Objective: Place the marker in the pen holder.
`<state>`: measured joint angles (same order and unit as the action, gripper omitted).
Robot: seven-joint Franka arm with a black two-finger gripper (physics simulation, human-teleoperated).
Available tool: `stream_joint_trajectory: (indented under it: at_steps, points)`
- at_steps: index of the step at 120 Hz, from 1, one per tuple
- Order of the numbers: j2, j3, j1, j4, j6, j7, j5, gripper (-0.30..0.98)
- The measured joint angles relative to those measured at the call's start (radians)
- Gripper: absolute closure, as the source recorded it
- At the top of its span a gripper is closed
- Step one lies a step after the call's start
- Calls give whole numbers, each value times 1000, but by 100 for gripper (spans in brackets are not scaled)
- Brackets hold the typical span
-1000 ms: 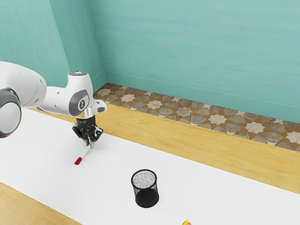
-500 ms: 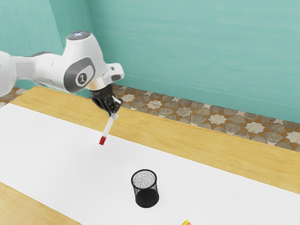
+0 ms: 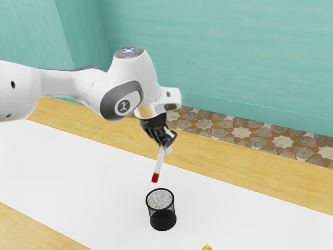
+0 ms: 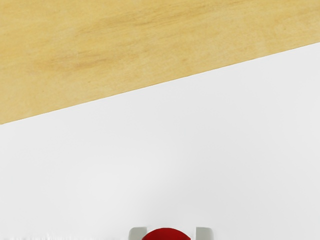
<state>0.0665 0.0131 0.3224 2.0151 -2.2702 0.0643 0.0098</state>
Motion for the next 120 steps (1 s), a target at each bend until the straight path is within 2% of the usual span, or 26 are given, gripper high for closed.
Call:
stream_joint_trajectory:
  at_steps: [11, 42, 59, 79, 89, 102, 120]
  points:
    - [-8, 0, -5, 16, -1, 3, -1, 77]
    - [-29, 0, 92, 71, -2, 10, -2, 76]
    - [-27, -6, 110, 129, -2, 15, -4, 75]
    - [-33, -24, 81, 144, 6, 10, -19, 40]
    - [-35, -7, 80, -9, 88, -5, -21, 27]
    - [-34, 107, 126, -303, 296, -70, 2, 16]
    - [-62, 161, 16, -382, 486, -170, 36, 8]
